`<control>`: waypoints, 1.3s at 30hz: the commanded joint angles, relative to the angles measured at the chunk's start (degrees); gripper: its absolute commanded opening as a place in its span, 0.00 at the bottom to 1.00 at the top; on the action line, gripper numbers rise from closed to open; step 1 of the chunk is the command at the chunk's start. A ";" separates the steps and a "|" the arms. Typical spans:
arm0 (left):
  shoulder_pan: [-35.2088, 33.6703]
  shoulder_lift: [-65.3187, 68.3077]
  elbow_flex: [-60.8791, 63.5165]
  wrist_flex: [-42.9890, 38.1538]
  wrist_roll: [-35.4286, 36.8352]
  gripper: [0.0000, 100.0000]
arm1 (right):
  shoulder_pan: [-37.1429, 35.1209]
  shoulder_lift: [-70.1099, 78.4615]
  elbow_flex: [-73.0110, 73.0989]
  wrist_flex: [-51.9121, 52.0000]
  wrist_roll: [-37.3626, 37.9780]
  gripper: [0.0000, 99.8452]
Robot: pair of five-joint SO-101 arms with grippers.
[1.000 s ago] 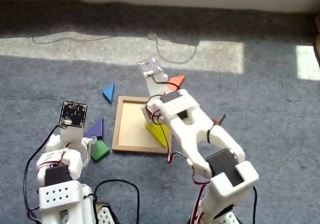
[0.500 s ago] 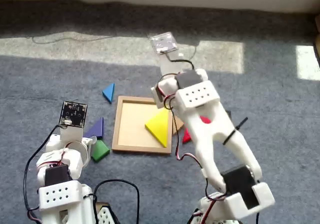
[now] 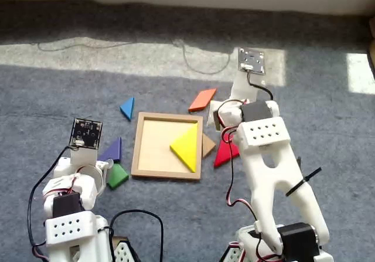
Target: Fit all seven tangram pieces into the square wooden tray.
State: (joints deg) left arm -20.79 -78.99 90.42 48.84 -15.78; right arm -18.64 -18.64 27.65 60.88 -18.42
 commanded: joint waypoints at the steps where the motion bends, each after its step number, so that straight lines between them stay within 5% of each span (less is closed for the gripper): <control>1: 0.48 -0.75 -0.31 -1.05 0.35 0.26 | 0.66 -2.33 0.40 -0.57 -15.47 0.08; 8: 0.57 -0.75 -0.31 -1.05 0.35 0.26 | 0.31 -1.54 0.92 2.24 -28.84 0.43; 19: 0.57 -0.75 -0.31 -1.05 0.35 0.26 | 0.57 22.29 -9.10 1.36 -38.86 0.43; 39: 0.57 -0.75 -0.31 -1.05 0.35 0.26 | 3.74 37.85 -20.53 1.01 -38.86 0.43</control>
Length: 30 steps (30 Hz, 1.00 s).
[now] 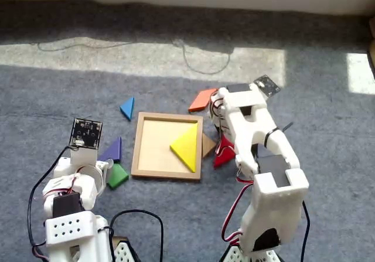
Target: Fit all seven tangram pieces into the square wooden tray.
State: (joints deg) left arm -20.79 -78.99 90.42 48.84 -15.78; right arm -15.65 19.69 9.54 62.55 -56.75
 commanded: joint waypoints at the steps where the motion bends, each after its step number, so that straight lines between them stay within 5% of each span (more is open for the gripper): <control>1: 0.57 -0.75 -0.31 -1.05 0.35 0.26 | 0.75 -0.22 -2.42 -0.57 -0.53 0.43; 6: 0.57 -0.75 -0.31 -1.05 0.35 0.26 | 0.92 0.04 -2.07 -0.31 -0.62 0.41; 14: 0.57 -0.75 -0.31 -1.05 0.35 0.26 | 1.10 -0.04 -2.15 -0.31 -0.62 0.20; 25: 0.57 -0.75 -0.31 -1.05 0.35 0.26 | 1.45 -0.40 -6.46 8.04 0.18 0.19; 30: 0.57 -0.75 -0.31 -1.05 0.35 0.26 | 1.71 -0.31 -14.02 16.75 7.38 0.19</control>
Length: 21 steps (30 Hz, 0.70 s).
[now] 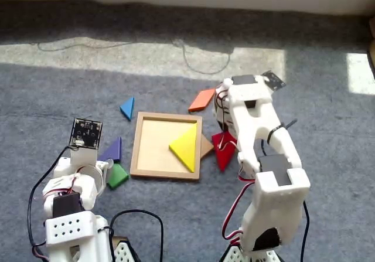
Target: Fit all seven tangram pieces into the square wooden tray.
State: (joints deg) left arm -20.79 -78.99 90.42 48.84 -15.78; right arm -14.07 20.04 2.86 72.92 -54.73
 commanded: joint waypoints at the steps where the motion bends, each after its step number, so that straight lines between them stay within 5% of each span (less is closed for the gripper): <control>1: 0.57 -0.75 -0.31 -1.05 0.35 0.26 | 0.13 -0.66 -8.31 7.60 6.68 0.19; 14: 0.57 -0.75 -0.31 -1.05 0.35 0.26 | 2.77 -0.84 -11.12 14.90 28.75 0.18; 21: 0.57 -0.75 -0.31 -1.05 0.35 0.26 | -1.80 -0.48 -11.03 15.25 31.74 0.19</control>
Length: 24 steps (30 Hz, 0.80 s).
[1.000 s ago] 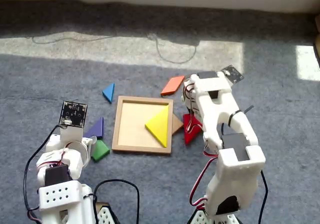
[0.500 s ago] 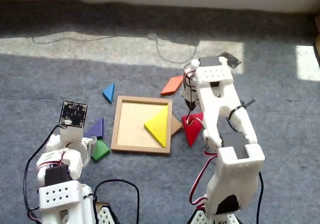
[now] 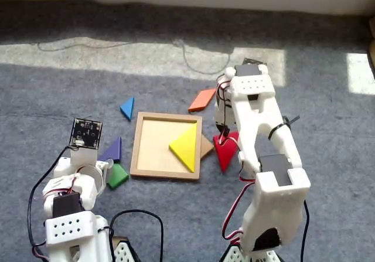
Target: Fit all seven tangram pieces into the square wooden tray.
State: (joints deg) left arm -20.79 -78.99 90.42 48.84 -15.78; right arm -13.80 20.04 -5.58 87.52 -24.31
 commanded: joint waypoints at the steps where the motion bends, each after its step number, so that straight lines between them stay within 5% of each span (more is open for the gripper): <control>1: 0.57 -0.75 -0.31 -1.05 0.35 0.26 | -2.07 -0.48 -2.59 0.66 1.32 0.20; 7: 0.57 -0.75 -0.31 -1.05 0.35 0.26 | -2.77 -0.31 -2.24 -3.82 0.88 0.36; 24: 0.57 -0.75 -0.31 -1.05 0.35 0.26 | -5.32 11.21 -2.59 -7.96 1.23 0.37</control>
State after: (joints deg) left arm -20.79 -78.99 90.42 48.84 -15.78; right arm -18.64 29.89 -6.64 79.60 -23.60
